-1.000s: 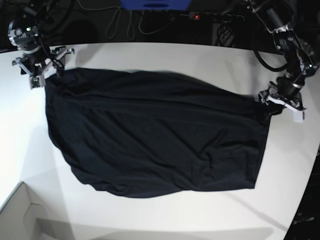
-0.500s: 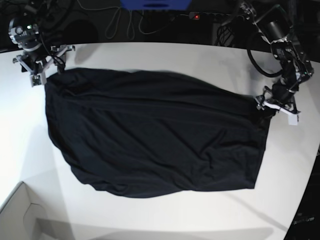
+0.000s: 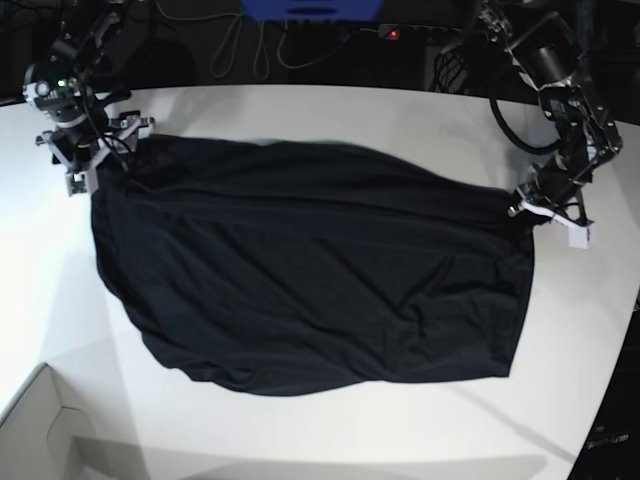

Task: Layout the t-shirt on the table in an organized manner, then fold the t-shirt properly
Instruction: 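Hold the shirt edge with both grippers and lift it slightly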

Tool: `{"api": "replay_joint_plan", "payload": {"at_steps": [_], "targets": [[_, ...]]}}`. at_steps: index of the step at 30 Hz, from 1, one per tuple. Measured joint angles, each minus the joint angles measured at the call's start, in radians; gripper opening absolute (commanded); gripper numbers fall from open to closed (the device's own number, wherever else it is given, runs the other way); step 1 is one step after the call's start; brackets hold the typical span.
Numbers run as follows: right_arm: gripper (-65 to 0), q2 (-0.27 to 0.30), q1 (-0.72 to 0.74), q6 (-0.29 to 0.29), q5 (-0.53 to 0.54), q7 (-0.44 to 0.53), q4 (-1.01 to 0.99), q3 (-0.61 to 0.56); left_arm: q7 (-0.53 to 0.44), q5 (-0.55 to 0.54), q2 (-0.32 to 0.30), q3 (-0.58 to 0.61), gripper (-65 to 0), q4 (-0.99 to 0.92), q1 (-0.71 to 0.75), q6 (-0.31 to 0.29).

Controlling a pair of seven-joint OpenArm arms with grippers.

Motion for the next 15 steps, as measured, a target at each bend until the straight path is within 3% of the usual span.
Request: {"api": "replay_joint_plan", "payload": {"at_steps": [8, 12, 15], "targets": [[-24.9, 0.008, 0.024, 0.002, 0.005, 0.005, -0.095, -0.002, 0.012, -0.001, -0.044, -0.004, -64.9, -0.002, 0.008, 0.000], [-25.2, 0.022, 0.017, 0.000, 0.014, 0.079, -0.132, 0.000, 0.014, 0.002, -0.051, -0.003, -64.9, -0.002, 0.011, 0.001], [-29.7, 0.022, -0.004, 0.000, 0.018, 0.102, -0.131, 0.000, 0.014, 0.001, -0.051, -0.003, -64.9, 0.006, 0.019, 0.003]]}}
